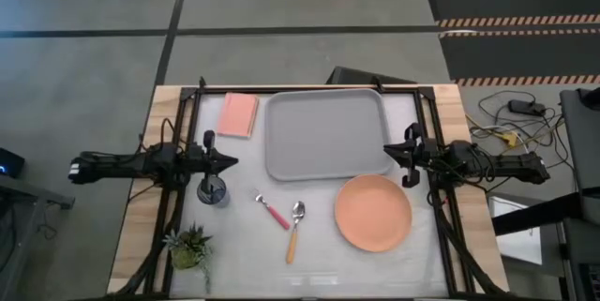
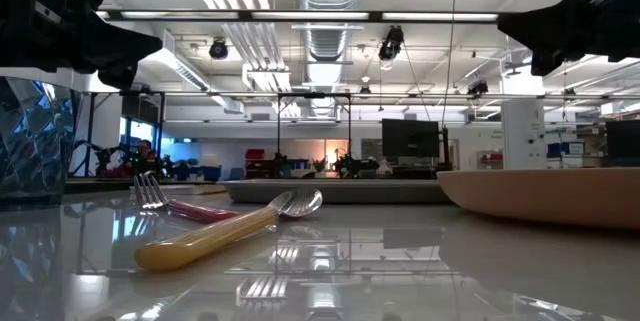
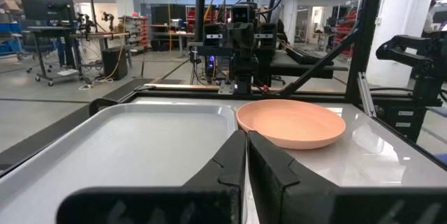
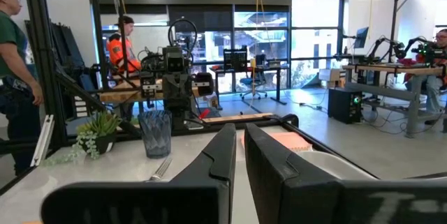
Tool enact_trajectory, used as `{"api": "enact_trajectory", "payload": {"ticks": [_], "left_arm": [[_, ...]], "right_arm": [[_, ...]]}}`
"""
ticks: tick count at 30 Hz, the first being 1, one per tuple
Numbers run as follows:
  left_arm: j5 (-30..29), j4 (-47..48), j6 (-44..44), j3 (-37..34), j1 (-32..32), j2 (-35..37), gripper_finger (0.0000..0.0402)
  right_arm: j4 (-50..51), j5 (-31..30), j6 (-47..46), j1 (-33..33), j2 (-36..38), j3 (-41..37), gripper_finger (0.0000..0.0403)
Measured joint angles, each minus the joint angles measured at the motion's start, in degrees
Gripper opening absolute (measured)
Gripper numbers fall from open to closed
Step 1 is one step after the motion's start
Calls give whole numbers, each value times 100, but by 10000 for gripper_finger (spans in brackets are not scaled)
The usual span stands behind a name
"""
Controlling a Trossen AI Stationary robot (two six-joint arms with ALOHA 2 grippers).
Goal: Pick and place plate/cup/fork/spoon on tray
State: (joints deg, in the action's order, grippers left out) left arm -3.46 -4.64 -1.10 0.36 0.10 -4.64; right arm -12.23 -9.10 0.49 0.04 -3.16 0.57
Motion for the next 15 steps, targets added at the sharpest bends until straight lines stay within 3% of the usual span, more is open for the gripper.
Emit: {"api": "enact_trajectory", "payload": {"ticks": [5,10,15], "left_arm": [[0,0,2,0,0,0,0],[4,-281,-237,0,-2,0,0],[7,-1044,-732,0,-7,0,0]], "right_arm": [[-43,10,-451,-1,0,1,22],[-1,18,-2318,-1,-30,41,22],[-101,-166,-2714,-3,-33,97,22]]}}
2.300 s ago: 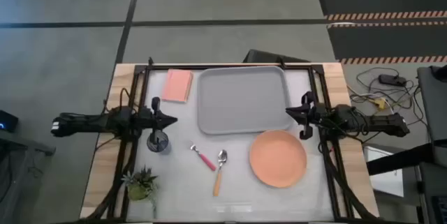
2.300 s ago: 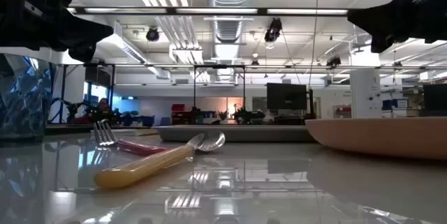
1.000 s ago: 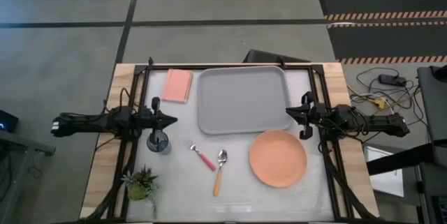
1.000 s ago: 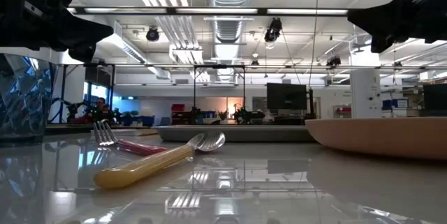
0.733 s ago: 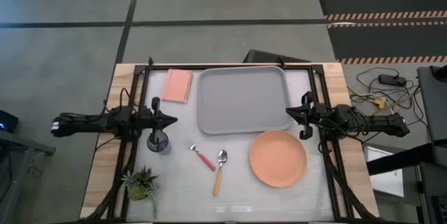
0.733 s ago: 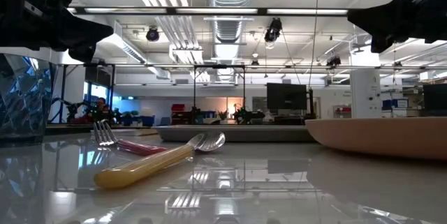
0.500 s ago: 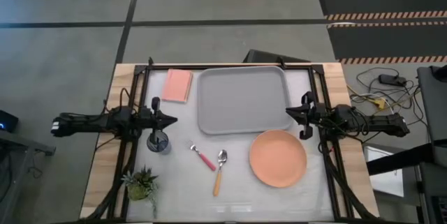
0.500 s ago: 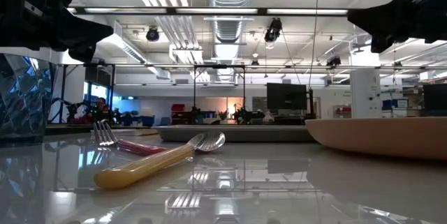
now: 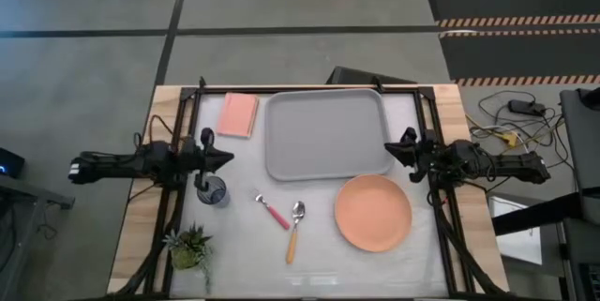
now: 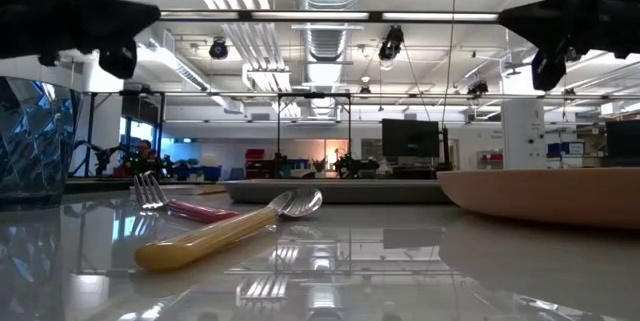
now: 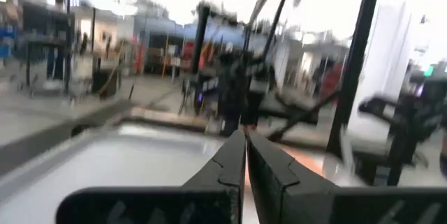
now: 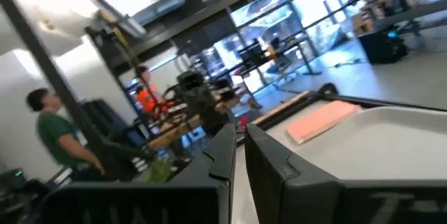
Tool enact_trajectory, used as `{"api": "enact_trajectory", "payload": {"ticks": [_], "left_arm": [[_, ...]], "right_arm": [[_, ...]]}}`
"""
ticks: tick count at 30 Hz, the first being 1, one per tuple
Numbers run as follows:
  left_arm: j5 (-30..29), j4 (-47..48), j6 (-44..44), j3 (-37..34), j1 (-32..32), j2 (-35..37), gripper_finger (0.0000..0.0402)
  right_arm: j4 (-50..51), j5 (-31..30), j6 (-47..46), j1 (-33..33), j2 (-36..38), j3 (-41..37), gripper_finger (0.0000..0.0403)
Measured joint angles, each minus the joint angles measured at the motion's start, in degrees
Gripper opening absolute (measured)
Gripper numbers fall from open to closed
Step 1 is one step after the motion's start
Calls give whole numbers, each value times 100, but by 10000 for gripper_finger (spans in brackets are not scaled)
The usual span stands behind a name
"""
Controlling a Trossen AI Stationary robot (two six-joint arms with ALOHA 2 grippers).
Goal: Pick and place plate/cup/fork/spoon on tray
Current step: Put the orange plate on the gray tray
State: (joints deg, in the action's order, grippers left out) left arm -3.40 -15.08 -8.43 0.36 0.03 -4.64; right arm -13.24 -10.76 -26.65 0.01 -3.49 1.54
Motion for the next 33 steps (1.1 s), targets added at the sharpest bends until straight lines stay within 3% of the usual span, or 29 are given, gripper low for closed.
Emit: {"api": "enact_trajectory", "payload": {"ticks": [11,21,27,33], "left_arm": [[4,-1143,-21,4,0,-40,0],[-88,-2503,295,2,0,-259,0],[-624,-2511,302,40,0,-342,0],[-809,-2534,303,57,0,-331,0]], "right_arm": [[-592,-623,87,2,-1,11,22],[-1482,-232,122,-27,-773,223,22],[-726,-230,419,-24,-1514,979,22],[2042,-153,386,-24,-2195,2268,22]]}}
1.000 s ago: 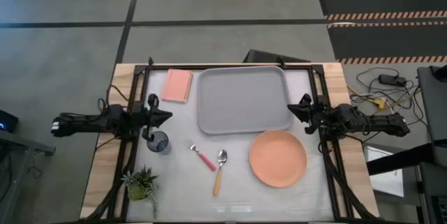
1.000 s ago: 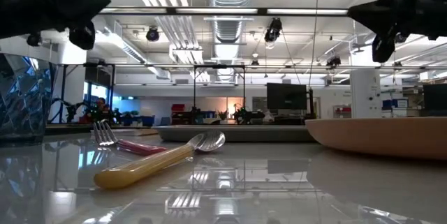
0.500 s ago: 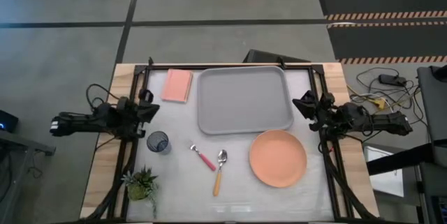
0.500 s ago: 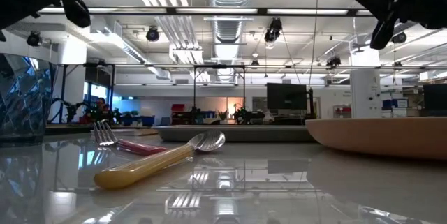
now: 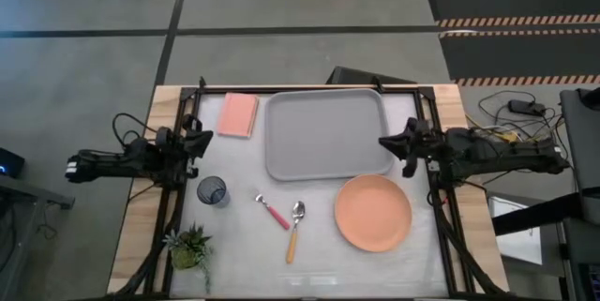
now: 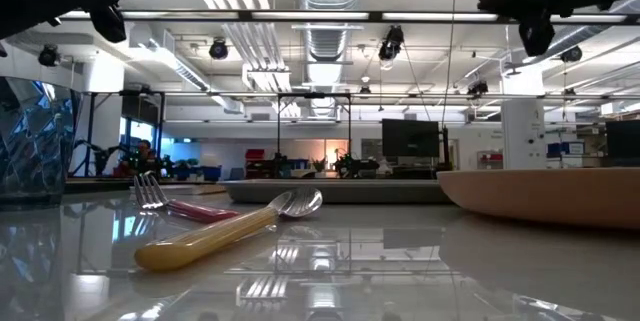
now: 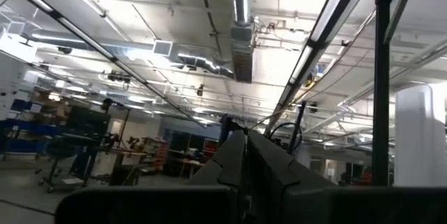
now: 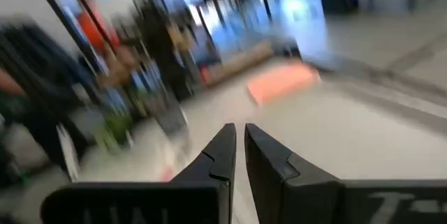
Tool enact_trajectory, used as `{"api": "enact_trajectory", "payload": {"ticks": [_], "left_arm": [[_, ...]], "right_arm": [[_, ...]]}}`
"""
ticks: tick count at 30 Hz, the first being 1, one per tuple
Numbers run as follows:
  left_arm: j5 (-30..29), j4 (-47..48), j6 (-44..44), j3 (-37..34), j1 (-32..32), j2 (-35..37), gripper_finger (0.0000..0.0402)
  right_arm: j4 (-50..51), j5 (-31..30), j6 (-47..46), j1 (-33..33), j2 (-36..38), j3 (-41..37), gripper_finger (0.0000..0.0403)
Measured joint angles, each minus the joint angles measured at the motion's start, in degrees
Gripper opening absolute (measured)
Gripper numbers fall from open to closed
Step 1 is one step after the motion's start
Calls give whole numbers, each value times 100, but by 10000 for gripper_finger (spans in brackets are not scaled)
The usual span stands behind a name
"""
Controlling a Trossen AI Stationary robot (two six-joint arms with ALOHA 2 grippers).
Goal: Pick and place plate/cup/fork/spoon on tray
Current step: Put the orange plate on the gray tray
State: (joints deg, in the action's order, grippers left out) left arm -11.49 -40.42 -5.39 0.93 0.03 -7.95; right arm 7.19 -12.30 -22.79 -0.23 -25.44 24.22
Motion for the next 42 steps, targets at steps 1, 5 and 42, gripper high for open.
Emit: {"api": "enact_trajectory", "payload": {"ticks": [1,5,42], "left_arm": [[0,2,-4,0,0,10,0],[-4,4,-8,10,0,23,0],[-61,38,-28,-31,0,-10,0]], "right_arm": [[428,32,-21,0,-128,193,22],[1630,266,-61,0,-592,693,22],[1693,803,1226,-26,-3332,652,177]]}}
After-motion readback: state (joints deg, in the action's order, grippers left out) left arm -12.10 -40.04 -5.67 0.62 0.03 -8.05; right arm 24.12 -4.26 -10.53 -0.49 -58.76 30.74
